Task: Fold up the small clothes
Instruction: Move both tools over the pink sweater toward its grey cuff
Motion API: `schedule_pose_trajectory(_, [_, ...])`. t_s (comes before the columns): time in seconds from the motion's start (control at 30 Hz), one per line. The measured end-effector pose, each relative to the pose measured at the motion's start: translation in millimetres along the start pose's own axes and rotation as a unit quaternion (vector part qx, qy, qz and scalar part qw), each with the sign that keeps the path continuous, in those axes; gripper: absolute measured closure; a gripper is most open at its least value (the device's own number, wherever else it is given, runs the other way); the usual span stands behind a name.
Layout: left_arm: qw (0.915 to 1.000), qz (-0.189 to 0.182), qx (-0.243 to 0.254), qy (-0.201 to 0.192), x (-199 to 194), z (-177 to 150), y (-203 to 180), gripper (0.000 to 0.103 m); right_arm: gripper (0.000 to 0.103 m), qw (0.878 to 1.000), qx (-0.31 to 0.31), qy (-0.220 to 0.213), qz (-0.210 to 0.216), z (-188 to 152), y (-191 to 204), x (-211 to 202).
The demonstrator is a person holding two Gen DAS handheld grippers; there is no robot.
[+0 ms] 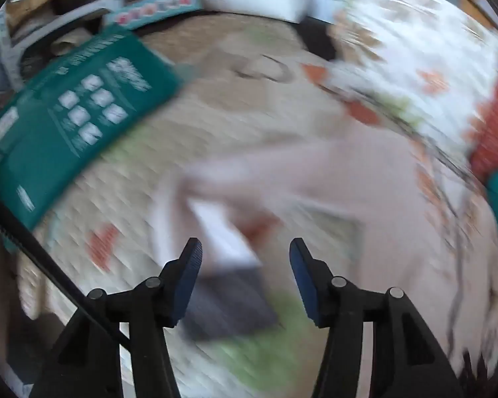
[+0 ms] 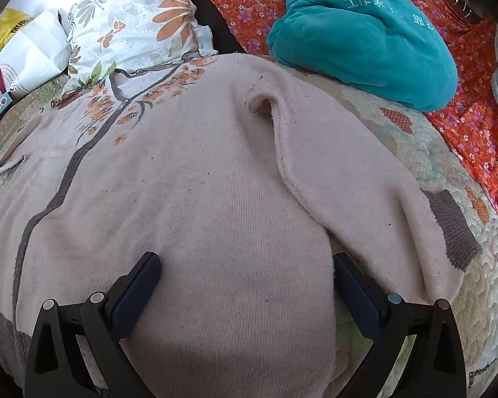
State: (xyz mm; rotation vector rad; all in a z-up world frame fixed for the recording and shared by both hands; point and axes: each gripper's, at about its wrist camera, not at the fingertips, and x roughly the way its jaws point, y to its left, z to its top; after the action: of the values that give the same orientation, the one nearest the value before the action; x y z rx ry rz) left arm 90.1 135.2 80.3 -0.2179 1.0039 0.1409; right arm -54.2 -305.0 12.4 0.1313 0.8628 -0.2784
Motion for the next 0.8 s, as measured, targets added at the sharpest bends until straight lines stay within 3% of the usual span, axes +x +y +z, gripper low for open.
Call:
schedule_pose_trajectory(0.13, [0.9971,-0.054,0.035,0.04,0,-42,-41,0.049,0.0,1.0,0.001,0.001,0.001,-2,0,2])
schedule_pose_trajectory(0.2, [0.9955,-0.063,0.041,0.058,4,-62,-56,0.049,0.001,1.0,0.0,0.007,0.003,-2,0,2])
schedule_pose_trajectory(0.23, [0.995,-0.065,0.039,0.065,6,-71,-60,0.049,0.003,1.0,0.001,0.012,0.004,-1,-2,-1])
schedule_pose_trajectory(0.3, [0.9928,-0.079,0.029,0.085,12,-88,-69,0.049,0.02,0.999,0.026,0.012,0.022,-3,-11,-15])
schedule_pose_trajectory(0.33, [0.9924,-0.081,0.029,0.087,14,-96,-71,0.049,0.02,0.998,0.046,0.004,0.04,-9,-16,-27])
schedule_pose_trajectory(0.4, [0.993,-0.081,0.046,0.073,9,-106,-73,0.049,0.019,0.995,0.084,-0.006,0.05,-18,-34,-47])
schedule_pose_trajectory(0.5, [0.9921,-0.094,0.054,0.063,4,-123,-73,0.049,0.018,0.992,0.123,-0.006,0.028,-38,-57,-61])
schedule_pose_trajectory(0.63, [0.9875,-0.136,0.049,0.064,-5,-140,-65,0.049,0.018,0.973,0.207,0.02,0.098,-71,-81,-53])
schedule_pose_trajectory(0.73, [0.9877,-0.138,0.048,0.055,-12,-156,-69,0.049,0.016,0.977,0.189,0.012,0.098,-81,-75,-56])
schedule_pose_trajectory(0.8, [0.9881,-0.136,0.051,0.05,-14,-165,-67,0.048,0.015,0.979,0.172,0.033,0.107,-79,-61,-59])
